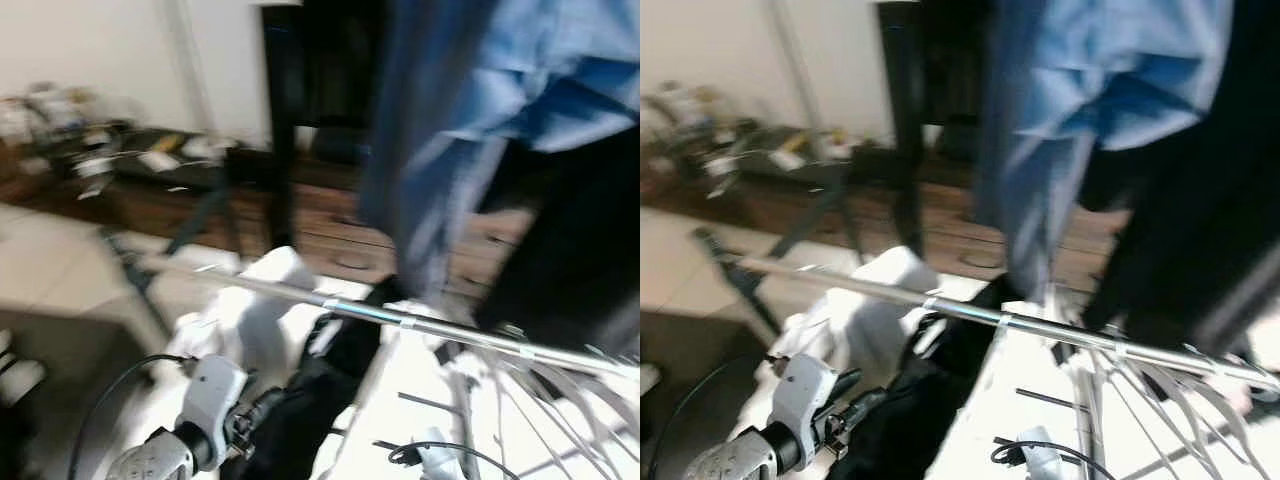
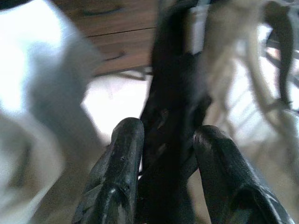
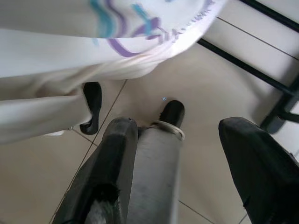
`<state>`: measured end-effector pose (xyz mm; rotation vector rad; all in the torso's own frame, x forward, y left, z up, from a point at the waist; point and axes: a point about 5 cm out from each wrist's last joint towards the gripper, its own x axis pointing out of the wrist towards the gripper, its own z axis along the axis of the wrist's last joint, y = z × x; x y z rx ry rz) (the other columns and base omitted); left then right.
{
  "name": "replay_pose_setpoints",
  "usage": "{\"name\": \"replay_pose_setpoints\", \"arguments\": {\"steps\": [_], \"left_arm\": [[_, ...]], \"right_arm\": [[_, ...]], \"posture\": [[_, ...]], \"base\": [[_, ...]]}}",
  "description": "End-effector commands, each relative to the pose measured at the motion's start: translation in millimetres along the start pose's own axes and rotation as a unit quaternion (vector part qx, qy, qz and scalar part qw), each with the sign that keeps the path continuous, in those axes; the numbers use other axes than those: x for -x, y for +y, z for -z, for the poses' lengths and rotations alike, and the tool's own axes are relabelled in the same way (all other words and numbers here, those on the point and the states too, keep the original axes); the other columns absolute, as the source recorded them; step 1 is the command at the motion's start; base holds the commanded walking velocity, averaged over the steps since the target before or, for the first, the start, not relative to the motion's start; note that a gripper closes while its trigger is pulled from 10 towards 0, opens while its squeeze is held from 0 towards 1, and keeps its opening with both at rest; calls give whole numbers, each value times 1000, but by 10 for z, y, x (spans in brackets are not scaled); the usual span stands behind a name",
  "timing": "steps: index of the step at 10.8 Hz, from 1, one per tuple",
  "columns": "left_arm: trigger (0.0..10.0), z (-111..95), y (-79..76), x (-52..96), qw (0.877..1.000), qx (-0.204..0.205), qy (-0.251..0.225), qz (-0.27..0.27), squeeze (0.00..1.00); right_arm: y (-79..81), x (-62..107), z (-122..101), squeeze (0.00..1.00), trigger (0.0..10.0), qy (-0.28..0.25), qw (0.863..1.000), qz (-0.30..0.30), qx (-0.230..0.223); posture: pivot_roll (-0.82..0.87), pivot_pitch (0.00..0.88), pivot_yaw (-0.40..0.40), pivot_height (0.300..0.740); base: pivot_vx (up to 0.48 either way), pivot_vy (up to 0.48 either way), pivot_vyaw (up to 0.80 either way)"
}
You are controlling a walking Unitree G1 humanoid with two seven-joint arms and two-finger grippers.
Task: Hang hanger
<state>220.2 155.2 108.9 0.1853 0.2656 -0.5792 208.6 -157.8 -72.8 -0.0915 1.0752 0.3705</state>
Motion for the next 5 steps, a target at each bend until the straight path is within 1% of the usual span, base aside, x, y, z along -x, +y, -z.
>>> {"name": "replay_pose_setpoints", "arguments": {"steps": [1,2,3,4,5], "left_arm": [[10000,-61,48,-68,1000,-11,-10,-11,0],[10000,-144,97,-156,999,-12,-26,-28,0],[10000,-196,95,-217,999,-10,-36,-25,0],[10000,-232,61,-303,999,6,-44,-1,0],[10000,-252,15,-360,996,44,-58,47,0]], "right_arm": [[4,0,63,0,10000,8,1000,0,-7],[7,-1,59,0,10000,5,1000,1,-12],[11,-2,57,0,10000,5,1000,0,-11],[17,-5,53,0,10000,5,1000,-1,-12],[23,-6,47,0,10000,4,1000,-2,-12]], "posture": [[120,147,-67,740],[120,150,-68,740],[119,152,-66,740],[117,156,-65,740],[113,161,-62,740]], "base": [[0,0,-438],[0,0,0],[0,0,0],[0,0,0],[0,0,0]]}}
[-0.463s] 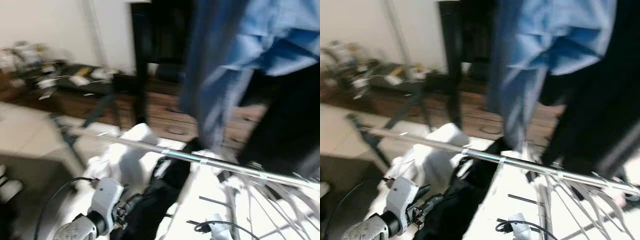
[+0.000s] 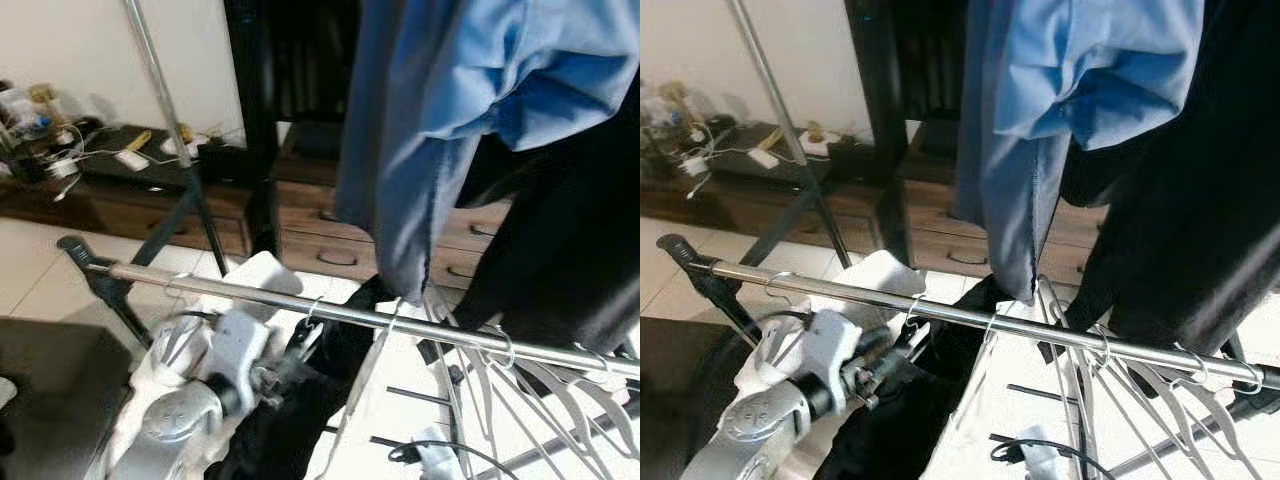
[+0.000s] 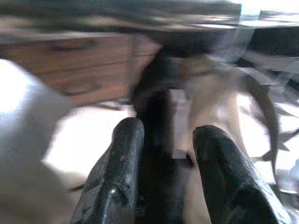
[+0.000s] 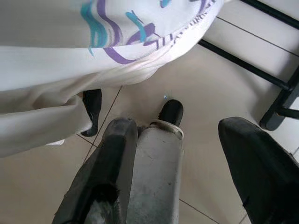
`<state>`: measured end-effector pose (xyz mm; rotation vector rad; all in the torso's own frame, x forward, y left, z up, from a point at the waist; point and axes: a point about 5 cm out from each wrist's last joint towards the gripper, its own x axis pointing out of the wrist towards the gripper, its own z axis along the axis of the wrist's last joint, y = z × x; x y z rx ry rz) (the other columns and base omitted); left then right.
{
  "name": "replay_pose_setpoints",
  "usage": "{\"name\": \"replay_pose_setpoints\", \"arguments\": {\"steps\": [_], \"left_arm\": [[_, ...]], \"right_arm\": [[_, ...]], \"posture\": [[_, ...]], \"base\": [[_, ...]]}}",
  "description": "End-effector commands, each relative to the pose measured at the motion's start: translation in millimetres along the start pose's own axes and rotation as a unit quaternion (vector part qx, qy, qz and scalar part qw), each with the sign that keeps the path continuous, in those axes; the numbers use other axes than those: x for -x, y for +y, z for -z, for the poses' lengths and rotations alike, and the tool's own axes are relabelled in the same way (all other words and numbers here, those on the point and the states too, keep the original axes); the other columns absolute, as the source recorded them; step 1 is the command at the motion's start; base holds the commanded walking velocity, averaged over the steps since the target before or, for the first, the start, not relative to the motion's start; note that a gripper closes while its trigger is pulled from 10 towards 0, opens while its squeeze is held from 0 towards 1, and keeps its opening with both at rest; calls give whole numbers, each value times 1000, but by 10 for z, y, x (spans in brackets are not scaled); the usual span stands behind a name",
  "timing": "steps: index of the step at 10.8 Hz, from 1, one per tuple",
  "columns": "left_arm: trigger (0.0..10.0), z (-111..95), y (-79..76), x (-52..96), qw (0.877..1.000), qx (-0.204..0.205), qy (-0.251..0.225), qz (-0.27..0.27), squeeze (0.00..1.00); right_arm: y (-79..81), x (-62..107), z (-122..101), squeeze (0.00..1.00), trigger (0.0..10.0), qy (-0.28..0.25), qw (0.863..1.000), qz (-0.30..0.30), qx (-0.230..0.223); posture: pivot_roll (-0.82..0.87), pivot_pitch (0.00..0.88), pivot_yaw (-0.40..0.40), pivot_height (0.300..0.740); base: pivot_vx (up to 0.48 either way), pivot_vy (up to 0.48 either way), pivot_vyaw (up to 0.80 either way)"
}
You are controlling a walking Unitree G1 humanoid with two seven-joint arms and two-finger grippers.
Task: Hang hanger
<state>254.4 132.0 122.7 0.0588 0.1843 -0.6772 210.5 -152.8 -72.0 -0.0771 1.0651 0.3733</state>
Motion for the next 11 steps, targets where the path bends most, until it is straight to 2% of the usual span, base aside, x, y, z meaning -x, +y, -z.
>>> {"name": "replay_pose_setpoints", "arguments": {"steps": [1,2,4,7,8,10,11], "left_arm": [[10000,19,-21,-14,999,15,16,43,0],[10000,14,-10,-19,997,22,28,73,0],[10000,-27,25,-58,993,4,45,110,0],[10000,-21,125,-226,993,-16,72,86,0],[10000,-16,130,-301,993,0,77,91,0],[10000,25,152,-366,991,64,65,98,0],[10000,38,183,-378,992,64,64,91,0]], "right_arm": [[-12,5,77,0,10000,10,1000,2,-10],[-8,4,77,0,10000,7,1000,3,-17],[1,1,78,0,10000,8,1000,1,-19],[7,0,78,0,10000,7,1000,0,-22],[6,0,77,0,10000,8,1000,0,-23],[10,-1,80,0,10000,9,1000,-1,-20],[14,-2,82,0,10000,10,1000,-2,-19]], "posture": [[97,164,-51,740],[98,168,-50,740],[99,179,-45,740],[92,184,-39,740],[85,190,-33,740],[78,195,-27,740],[76,194,-23,740]], "base": [[0,0,0],[0,0,0],[0,0,0],[0,0,0],[0,0,0],[0,0,0],[0,0,0]]}}
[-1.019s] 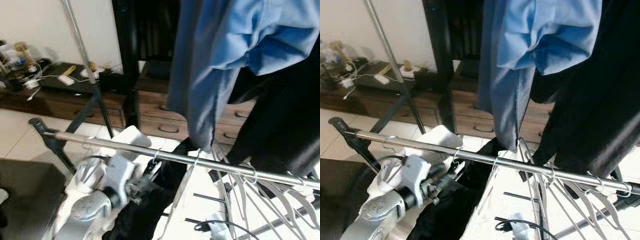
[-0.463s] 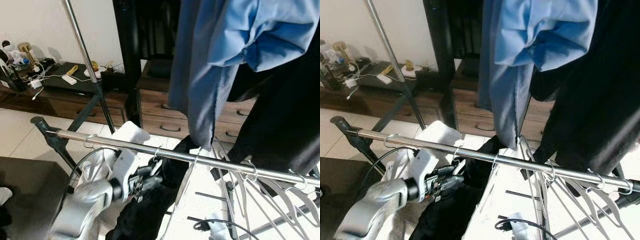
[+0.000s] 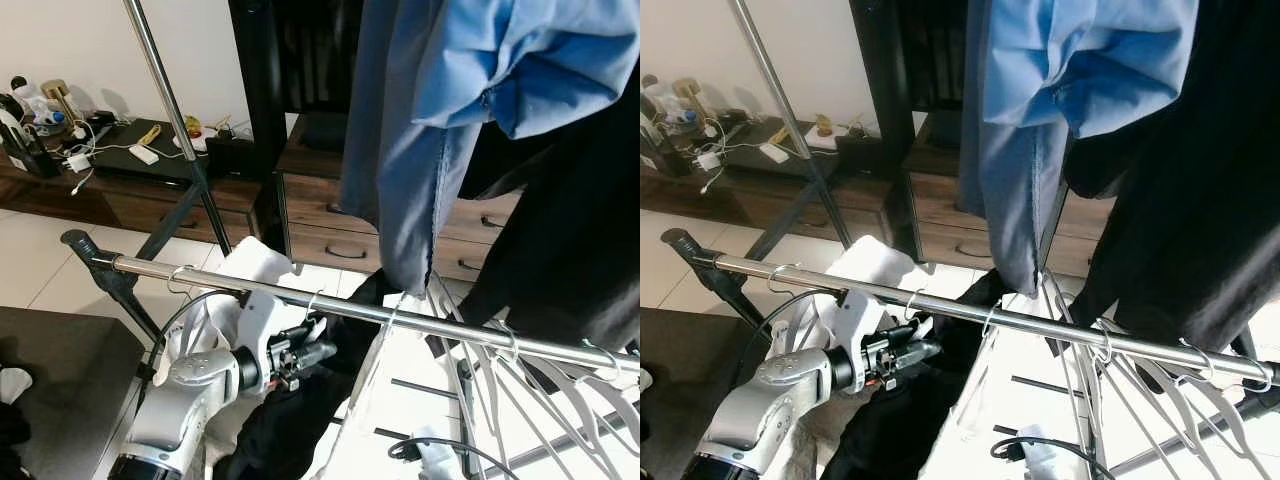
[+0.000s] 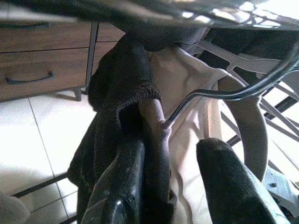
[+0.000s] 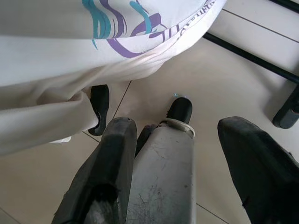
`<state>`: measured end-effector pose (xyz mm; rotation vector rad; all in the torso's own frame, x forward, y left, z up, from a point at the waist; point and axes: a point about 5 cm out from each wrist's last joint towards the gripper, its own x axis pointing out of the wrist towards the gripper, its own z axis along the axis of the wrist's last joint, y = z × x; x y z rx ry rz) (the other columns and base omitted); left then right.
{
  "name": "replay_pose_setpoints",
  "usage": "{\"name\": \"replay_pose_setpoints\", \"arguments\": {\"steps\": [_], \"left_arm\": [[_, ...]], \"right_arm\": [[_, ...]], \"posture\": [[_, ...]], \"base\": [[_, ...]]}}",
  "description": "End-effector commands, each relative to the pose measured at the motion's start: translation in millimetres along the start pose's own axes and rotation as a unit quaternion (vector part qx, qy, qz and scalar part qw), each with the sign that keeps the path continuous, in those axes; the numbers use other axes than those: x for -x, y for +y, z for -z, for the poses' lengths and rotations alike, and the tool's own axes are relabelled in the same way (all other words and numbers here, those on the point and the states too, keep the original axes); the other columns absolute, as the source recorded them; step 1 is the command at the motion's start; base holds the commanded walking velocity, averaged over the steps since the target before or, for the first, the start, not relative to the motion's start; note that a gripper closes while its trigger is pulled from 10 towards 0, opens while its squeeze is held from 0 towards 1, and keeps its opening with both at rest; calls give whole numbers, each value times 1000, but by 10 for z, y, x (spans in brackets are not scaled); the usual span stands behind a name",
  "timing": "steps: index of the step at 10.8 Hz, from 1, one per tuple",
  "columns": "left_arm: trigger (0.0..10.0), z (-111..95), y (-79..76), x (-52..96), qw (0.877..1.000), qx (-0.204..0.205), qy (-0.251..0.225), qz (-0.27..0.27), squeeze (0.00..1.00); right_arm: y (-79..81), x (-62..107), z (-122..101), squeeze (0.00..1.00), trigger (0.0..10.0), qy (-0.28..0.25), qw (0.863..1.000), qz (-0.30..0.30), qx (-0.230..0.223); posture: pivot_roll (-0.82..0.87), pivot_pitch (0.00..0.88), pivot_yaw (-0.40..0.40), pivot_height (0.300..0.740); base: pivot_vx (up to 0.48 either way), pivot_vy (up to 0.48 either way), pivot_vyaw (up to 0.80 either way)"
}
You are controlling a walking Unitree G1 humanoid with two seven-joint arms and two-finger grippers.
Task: Hang hanger
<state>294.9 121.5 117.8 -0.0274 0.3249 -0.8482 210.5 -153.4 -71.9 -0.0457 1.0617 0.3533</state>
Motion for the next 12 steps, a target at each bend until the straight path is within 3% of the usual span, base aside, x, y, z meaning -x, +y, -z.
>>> {"name": "replay_pose_setpoints", "arguments": {"steps": [1,2,3,8,10,12], "left_arm": [[10000,42,64,1,1000,4,7,-18,0],[10000,-22,160,-17,998,-7,-8,-65,0],[10000,-48,189,-28,997,-7,-14,-79,0],[10000,86,146,-140,995,-8,34,-96,0],[10000,152,84,-136,995,-20,80,-52,0],[10000,188,87,-109,990,-63,116,-42,0]], "right_arm": [[27,-6,86,0,10000,15,1000,-3,-1],[34,-8,87,0,10000,15,1000,-4,1],[39,-9,89,0,10000,15,1000,-5,1],[32,-8,78,0,10000,21,1000,-5,18],[27,-6,72,0,10000,23,999,-5,24],[25,-5,72,0,10000,24,999,-5,27]], "posture": [[75,189,-17,740],[77,187,-14,740],[78,183,-14,740],[81,184,-17,740],[83,184,-17,740],[82,184,-16,740]], "base": [[0,0,0],[0,0,0],[0,0,0],[0,0,0],[0,0,0],[0,0,0]]}}
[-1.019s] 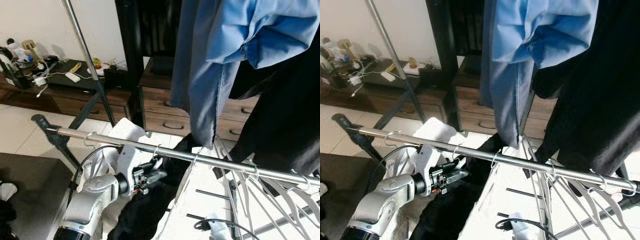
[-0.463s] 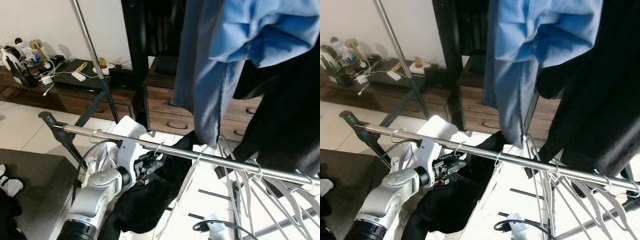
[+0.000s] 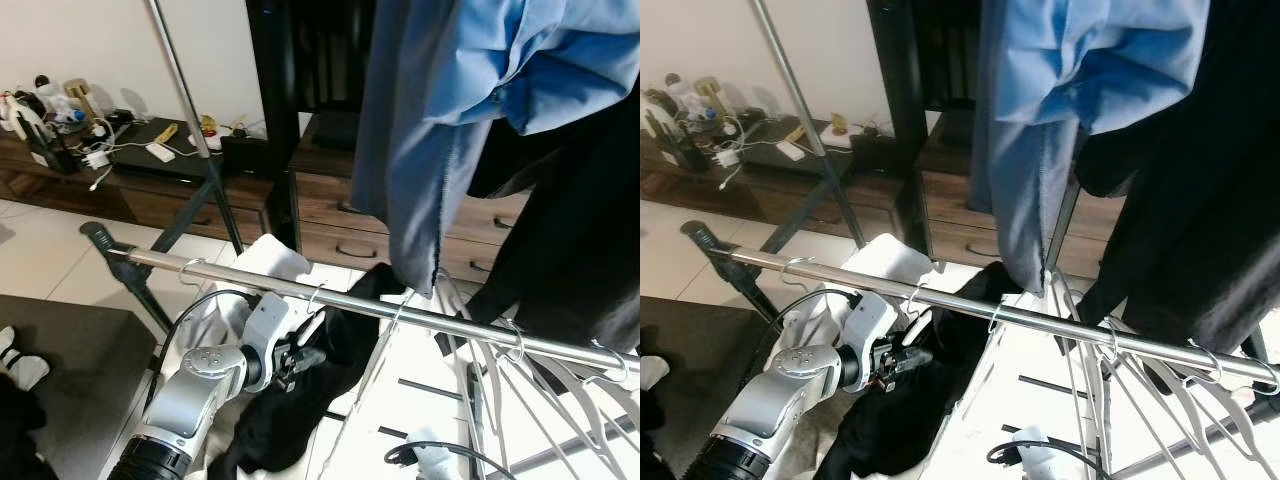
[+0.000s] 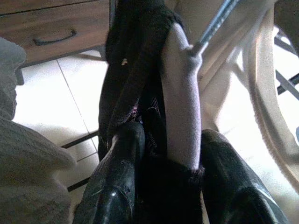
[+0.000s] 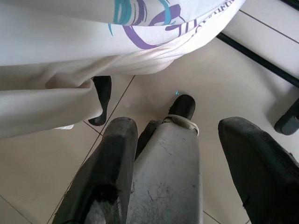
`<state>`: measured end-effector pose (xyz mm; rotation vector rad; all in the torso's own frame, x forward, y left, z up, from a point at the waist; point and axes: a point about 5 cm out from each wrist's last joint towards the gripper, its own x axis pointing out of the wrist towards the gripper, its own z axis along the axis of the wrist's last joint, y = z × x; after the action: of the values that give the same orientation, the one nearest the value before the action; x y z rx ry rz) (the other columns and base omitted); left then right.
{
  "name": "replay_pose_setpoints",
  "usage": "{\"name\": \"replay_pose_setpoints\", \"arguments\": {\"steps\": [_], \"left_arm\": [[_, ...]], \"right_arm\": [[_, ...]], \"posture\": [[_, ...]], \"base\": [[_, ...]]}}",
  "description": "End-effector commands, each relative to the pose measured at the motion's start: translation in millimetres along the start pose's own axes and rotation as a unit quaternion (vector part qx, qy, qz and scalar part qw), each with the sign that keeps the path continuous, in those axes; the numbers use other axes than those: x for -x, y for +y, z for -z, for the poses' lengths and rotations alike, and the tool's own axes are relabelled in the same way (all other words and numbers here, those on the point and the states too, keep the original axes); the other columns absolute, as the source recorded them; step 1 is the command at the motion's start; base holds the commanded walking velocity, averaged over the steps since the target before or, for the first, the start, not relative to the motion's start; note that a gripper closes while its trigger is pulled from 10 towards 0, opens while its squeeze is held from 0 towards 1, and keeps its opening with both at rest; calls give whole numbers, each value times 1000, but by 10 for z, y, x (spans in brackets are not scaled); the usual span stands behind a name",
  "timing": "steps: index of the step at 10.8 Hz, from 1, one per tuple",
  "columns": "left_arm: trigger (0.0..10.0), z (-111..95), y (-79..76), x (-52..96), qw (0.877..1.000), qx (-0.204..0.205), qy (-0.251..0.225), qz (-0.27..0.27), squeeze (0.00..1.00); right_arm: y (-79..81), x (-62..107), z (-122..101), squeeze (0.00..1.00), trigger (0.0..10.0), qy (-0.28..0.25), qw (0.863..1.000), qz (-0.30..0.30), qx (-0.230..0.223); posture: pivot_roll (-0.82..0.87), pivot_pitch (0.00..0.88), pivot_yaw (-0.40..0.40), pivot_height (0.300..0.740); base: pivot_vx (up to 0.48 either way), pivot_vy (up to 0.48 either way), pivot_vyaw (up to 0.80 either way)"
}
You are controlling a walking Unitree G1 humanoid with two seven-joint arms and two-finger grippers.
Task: Hang hanger
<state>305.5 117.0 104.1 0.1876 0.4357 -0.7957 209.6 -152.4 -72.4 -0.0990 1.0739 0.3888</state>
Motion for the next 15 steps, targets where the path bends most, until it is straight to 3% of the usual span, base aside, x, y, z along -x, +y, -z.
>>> {"name": "replay_pose_setpoints", "arguments": {"steps": [1,3,4,6,13,15], "left_arm": [[10000,15,23,7,1000,-12,7,-12,0],[10000,-194,102,-2,997,7,-51,-52,0],[9412,-269,111,-13,996,13,-66,-66,0],[0,-255,54,-41,996,8,-49,-74,0],[0,-91,-70,121,996,-13,-20,-91,0],[0,-78,-81,150,994,-3,-28,-107,0]], "right_arm": [[17,-4,62,0,10000,14,1000,-4,0],[20,-4,61,0,10000,15,1000,-5,3],[21,-5,58,0,10000,15,1000,-5,4],[26,-6,56,0,10000,16,1000,-5,8],[26,-6,55,0,10000,21,1000,-8,15],[27,-5,61,0,10000,23,1000,-9,16]], "posture": [[83,185,-15,740],[86,186,-13,740],[86,186,-12,740],[86,185,-10,740],[104,169,-15,740],[107,166,-18,740]], "base": [[0,0,0],[0,0,0],[0,0,0],[0,0,0],[0,0,0],[0,0,0]]}}
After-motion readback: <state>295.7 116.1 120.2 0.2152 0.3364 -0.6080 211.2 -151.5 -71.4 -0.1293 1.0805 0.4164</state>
